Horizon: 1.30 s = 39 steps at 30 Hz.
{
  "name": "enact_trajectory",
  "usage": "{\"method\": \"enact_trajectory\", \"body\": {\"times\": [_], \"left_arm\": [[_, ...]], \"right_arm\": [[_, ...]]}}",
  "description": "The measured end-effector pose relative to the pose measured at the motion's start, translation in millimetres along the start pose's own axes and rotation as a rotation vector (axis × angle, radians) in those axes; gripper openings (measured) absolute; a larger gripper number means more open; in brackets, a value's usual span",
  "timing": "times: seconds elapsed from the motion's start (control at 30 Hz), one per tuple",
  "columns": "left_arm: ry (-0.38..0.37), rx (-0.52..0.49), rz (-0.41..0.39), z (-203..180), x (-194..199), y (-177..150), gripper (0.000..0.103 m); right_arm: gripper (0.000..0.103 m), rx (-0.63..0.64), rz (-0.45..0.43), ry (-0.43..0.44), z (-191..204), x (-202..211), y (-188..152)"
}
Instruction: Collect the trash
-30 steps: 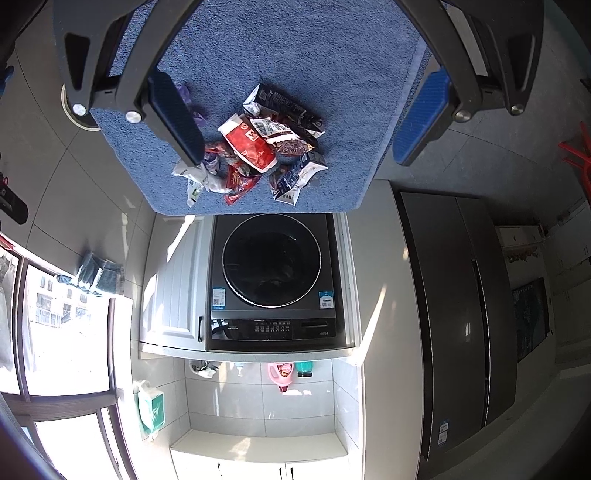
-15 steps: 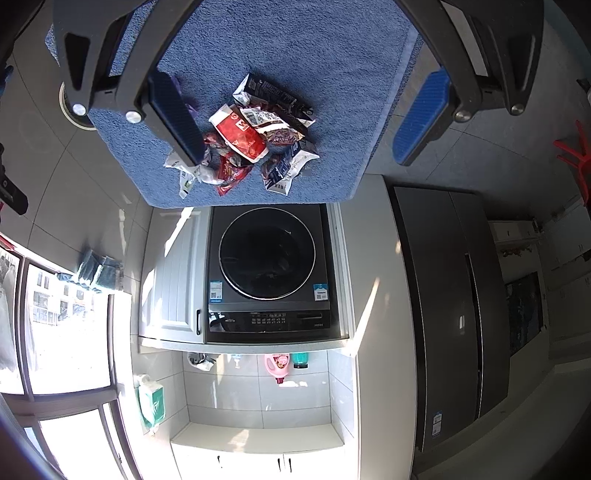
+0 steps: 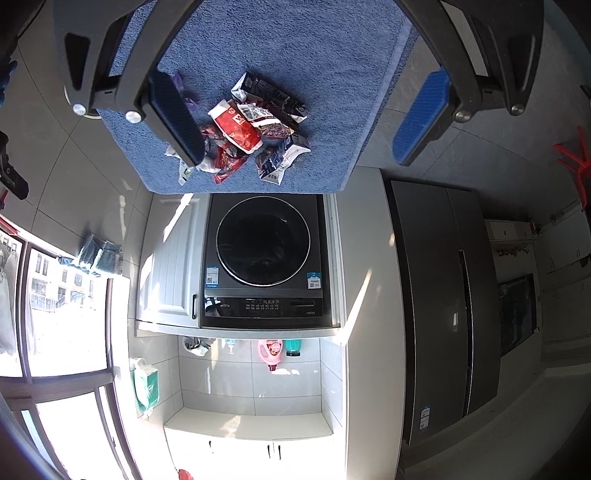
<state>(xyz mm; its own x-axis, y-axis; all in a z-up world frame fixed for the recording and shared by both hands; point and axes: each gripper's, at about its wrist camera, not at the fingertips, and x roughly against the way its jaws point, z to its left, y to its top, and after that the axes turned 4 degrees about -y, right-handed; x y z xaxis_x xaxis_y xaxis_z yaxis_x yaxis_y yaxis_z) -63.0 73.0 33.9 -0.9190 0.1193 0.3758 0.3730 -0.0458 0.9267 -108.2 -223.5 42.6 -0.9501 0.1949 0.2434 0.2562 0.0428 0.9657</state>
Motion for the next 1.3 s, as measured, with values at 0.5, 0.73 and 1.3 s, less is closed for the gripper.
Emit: {"method": "enact_trajectory", "body": {"times": [0.5, 0.73, 1.3], "left_arm": [[-0.053, 0.022, 0.039, 1, -19, -12, 0.102], [-0.091, 0.011, 0.07, -15, -35, -10, 0.102], [-0.089, -0.03, 0.077, -41, -37, -12, 0.102]], "right_arm": [[0.103, 0.037, 0.041, -0.025, 7, -10, -7], [0.103, 0.047, 0.068, -0.038, 6, -11, -15], [0.103, 0.04, 0.116, -0.019, -2, -17, -32]]}}
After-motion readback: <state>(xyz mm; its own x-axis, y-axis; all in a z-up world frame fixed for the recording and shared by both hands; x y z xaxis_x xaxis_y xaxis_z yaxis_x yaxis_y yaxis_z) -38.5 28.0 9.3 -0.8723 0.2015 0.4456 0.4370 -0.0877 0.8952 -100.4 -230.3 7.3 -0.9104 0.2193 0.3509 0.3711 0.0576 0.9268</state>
